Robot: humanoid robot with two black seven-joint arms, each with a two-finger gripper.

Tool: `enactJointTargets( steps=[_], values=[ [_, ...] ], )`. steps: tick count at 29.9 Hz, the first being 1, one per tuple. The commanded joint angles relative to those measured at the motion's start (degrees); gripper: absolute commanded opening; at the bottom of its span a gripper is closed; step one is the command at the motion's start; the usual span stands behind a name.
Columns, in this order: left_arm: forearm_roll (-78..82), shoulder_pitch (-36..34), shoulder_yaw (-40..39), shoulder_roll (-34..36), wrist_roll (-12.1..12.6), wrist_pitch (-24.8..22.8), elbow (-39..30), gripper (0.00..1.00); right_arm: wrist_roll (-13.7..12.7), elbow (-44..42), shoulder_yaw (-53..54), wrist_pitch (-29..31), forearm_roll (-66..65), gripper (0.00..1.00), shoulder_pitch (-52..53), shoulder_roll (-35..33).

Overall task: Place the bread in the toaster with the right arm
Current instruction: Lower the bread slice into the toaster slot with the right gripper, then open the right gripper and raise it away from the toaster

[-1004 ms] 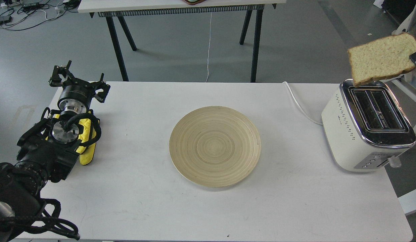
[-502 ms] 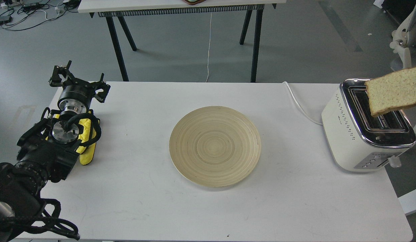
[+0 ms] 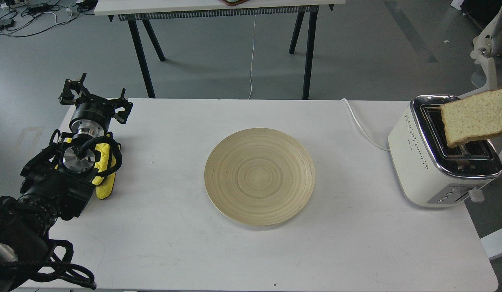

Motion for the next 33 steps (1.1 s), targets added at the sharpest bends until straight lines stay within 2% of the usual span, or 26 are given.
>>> enactJointTargets(
  steps=[1, 9, 18, 22, 23, 24, 26, 28, 33],
  values=[
    [0.0, 0.0, 0.0, 0.0, 0.0, 0.0, 0.0, 1.0, 0.0, 0.0, 0.0, 0.0, -0.1, 0.0, -1.3, 0.2],
    [0.1, 0.0, 0.0, 0.0, 0.0, 0.0, 0.0, 1.0, 0.0, 0.1, 0.0, 0.0, -0.2, 0.01, -2.1, 0.7],
    [0.0, 0.0, 0.0, 0.0, 0.0, 0.0, 0.0, 1.0, 0.0, 0.3, 0.3, 0.0, -0.1, 0.14, -1.5, 2.6],
    [0.0, 0.0, 0.0, 0.0, 0.0, 0.0, 0.0, 1.0, 0.0, 0.3, 0.6, 0.0, -0.1, 0.25, -1.3, 4.0],
    [0.0, 0.0, 0.0, 0.0, 0.0, 0.0, 0.0, 1.0, 0.0, 0.3, 0.8, 0.0, -0.1, 0.4, -1.2, 4.4],
    [0.0, 0.0, 0.0, 0.0, 0.0, 0.0, 0.0, 1.0, 0.0, 0.3, 0.9, 0.0, -0.1, 0.49, -1.2, 4.6],
    [0.0, 0.0, 0.0, 0.0, 0.0, 0.0, 0.0, 1.0, 0.0, 0.3, 1.0, 0.0, -0.1, 0.49, -1.1, 4.8],
    [0.0, 0.0, 0.0, 0.0, 0.0, 0.0, 0.0, 1.0, 0.0, 0.4, 1.0, 0.0, -0.1, 0.56, -0.7, 5.4],
    [0.0, 0.0, 0.0, 0.0, 0.0, 0.0, 0.0, 1.0, 0.0, 0.7, 1.0, 0.0, -0.2, 0.61, 0.3, 6.7]
  ],
)
